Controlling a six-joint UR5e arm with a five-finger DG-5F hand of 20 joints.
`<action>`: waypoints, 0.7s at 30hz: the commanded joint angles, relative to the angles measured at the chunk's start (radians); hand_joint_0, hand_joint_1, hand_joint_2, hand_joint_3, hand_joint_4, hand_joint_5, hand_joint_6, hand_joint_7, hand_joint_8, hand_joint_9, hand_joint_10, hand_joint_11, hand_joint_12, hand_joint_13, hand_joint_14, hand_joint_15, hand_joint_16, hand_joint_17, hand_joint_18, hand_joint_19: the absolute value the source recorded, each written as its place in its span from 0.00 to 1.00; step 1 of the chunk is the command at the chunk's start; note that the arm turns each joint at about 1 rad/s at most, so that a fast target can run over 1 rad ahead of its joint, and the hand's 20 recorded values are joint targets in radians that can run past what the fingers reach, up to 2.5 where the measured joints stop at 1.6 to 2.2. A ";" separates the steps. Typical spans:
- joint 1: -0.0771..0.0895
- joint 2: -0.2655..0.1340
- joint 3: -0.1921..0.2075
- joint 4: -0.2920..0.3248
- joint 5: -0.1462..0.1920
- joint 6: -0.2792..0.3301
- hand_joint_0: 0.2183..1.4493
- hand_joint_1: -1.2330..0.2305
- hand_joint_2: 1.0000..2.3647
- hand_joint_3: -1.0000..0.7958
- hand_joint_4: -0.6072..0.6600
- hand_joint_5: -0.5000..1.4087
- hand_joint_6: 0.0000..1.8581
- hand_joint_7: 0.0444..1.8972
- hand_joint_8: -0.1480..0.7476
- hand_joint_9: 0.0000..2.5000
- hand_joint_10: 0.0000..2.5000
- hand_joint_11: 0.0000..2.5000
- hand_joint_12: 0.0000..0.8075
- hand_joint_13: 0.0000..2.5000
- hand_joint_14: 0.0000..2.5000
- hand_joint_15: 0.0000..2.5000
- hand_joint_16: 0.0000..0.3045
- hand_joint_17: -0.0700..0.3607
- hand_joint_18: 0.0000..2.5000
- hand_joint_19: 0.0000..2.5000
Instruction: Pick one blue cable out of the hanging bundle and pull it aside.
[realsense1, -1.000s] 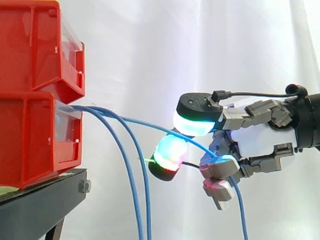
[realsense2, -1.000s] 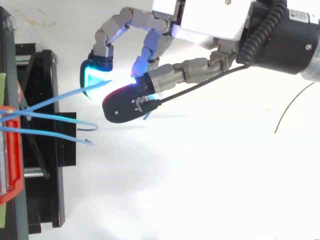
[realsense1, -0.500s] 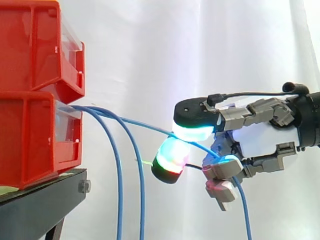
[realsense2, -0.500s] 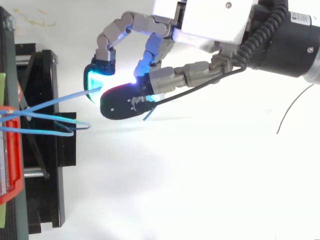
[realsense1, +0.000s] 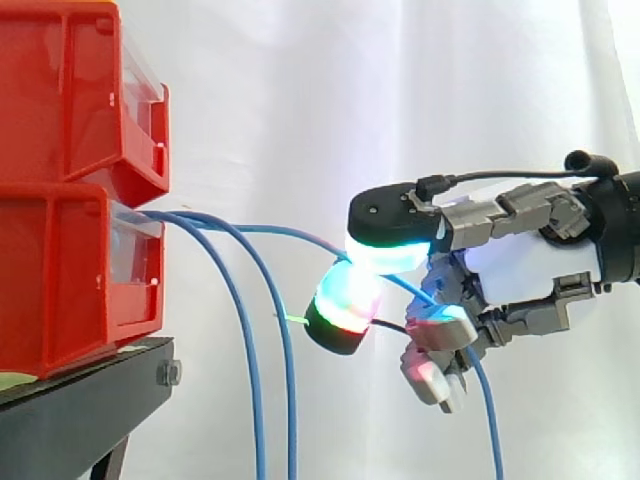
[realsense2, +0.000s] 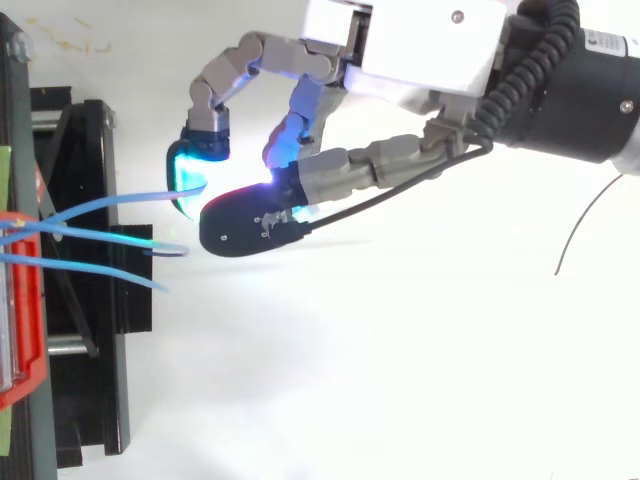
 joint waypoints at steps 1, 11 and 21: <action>0.002 0.009 0.000 -0.011 0.000 0.011 0.29 0.31 0.01 0.57 0.36 0.21 0.50 0.51 0.45 0.48 0.01 0.33 0.44 0.37 0.01 0.26 0.15 0.41 0.34 0.30; 0.019 0.043 0.000 -0.094 0.003 0.011 0.29 0.31 0.01 0.57 0.36 0.21 0.50 0.51 0.45 0.41 0.01 0.24 0.45 0.35 0.01 0.25 0.15 0.41 0.31 0.29; 0.026 0.043 0.000 -0.117 -0.002 0.046 0.28 0.31 0.01 0.53 0.34 0.20 0.50 0.48 0.39 0.29 0.01 0.16 0.41 0.25 0.01 0.20 0.13 0.38 0.20 0.27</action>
